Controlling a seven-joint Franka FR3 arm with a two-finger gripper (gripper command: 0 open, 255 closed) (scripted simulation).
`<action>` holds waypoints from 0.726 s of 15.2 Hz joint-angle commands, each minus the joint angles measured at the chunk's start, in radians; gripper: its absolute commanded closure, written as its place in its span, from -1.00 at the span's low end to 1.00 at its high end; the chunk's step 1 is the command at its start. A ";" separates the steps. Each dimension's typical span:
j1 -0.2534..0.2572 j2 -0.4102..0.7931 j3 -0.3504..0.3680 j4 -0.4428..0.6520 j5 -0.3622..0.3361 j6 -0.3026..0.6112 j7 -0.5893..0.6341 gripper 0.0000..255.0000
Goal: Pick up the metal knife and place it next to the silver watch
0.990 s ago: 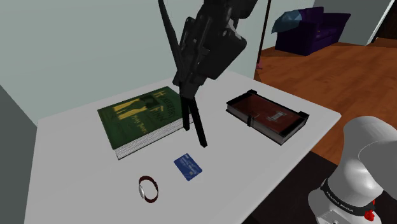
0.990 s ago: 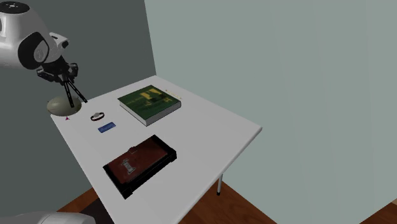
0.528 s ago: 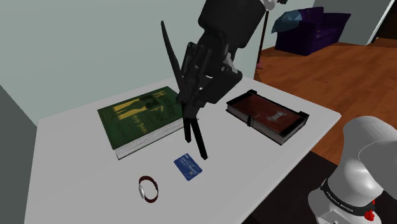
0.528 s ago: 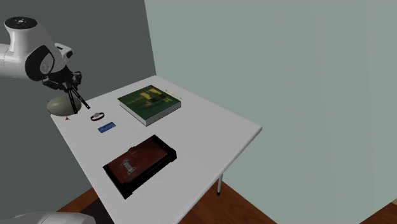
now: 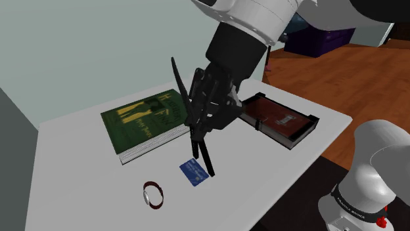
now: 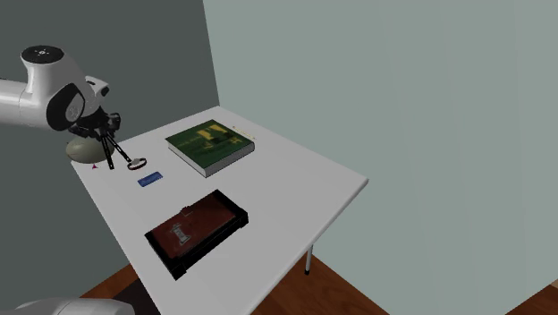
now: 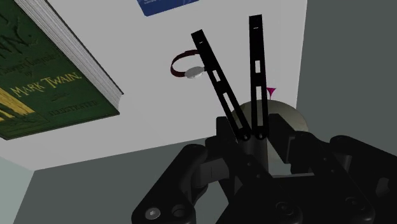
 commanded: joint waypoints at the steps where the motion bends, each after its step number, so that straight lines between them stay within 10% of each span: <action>1: 0.003 -0.005 0.002 -0.031 0.005 0.025 -0.005 1.00; 11: 0.016 -0.009 0.011 -0.166 0.034 0.155 -0.039 1.00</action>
